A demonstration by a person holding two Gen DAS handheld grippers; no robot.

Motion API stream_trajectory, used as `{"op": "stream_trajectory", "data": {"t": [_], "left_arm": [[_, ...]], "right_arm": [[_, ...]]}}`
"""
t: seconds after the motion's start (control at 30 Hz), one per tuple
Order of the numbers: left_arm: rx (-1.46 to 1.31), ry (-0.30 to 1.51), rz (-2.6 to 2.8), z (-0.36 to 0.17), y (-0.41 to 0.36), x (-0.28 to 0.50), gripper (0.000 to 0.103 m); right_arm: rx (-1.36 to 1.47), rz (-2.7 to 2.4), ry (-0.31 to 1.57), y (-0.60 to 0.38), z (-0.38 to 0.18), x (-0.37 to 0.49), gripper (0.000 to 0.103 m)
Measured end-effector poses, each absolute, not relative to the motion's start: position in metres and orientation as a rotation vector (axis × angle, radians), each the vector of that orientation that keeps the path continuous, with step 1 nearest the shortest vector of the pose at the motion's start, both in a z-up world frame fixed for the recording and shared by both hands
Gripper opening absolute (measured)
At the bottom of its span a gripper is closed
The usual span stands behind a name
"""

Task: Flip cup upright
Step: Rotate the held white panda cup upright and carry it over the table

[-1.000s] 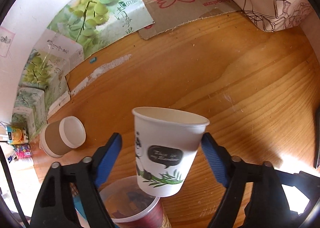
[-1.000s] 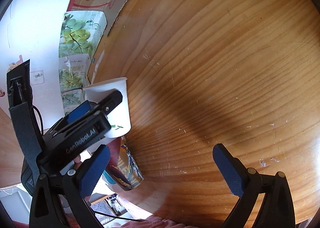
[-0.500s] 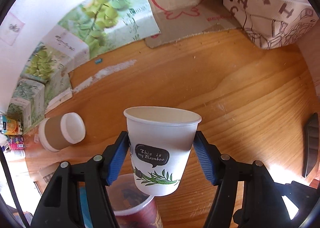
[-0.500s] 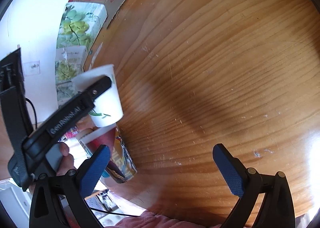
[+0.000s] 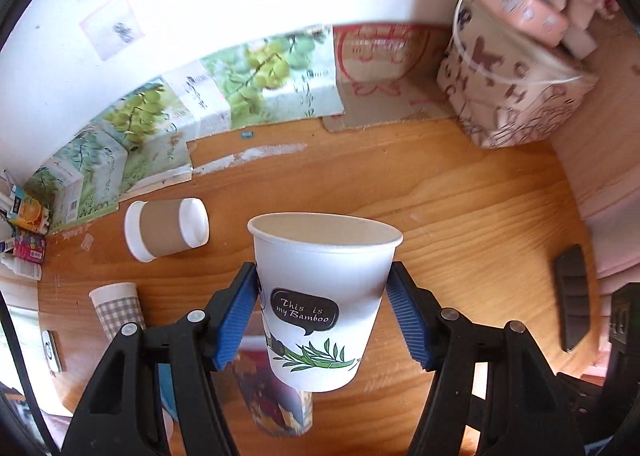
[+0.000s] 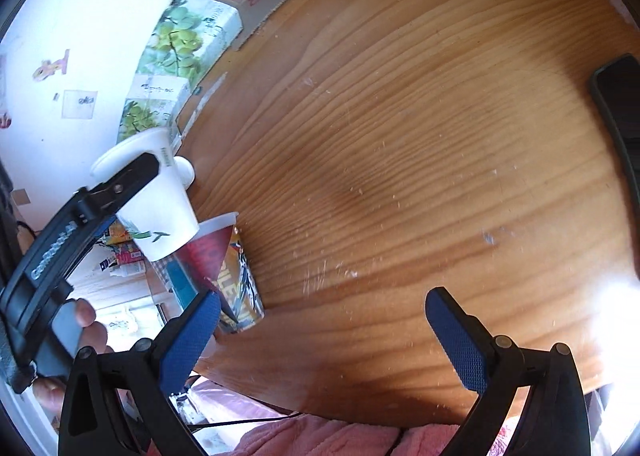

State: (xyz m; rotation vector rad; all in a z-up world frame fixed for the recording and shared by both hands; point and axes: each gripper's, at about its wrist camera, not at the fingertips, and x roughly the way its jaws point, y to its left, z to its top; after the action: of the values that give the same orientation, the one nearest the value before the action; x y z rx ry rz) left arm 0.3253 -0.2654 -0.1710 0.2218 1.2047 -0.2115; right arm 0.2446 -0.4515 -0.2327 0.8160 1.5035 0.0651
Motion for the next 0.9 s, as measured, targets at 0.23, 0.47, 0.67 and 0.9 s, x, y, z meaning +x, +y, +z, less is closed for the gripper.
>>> {"op": "stream_trajectory", "data": {"t": [0.23,0.47,0.67,0.9], "left_arm": [[0.156,1.154,-0.279,-0.135,-0.24,0.298,0.069],[0.13,1.133,-0.278,-0.116,-0.199,0.264,0.069],[0.106,1.15,-0.245,-0.117,-0.152,0.23,0.069],[0.057,1.216,-0.233,-0.138,-0.102,0.203,0.069]], "right_arm": [[0.771,0.054,1.46,-0.43,-0.212,0.224,0.103],[0.74,0.03,1.415,-0.397,-0.198,0.188,0.103],[0.712,0.033,1.32,-0.362,-0.182,0.158,0.103],[0.693,0.036,1.227,-0.321,-0.173,0.131,0.103]]}}
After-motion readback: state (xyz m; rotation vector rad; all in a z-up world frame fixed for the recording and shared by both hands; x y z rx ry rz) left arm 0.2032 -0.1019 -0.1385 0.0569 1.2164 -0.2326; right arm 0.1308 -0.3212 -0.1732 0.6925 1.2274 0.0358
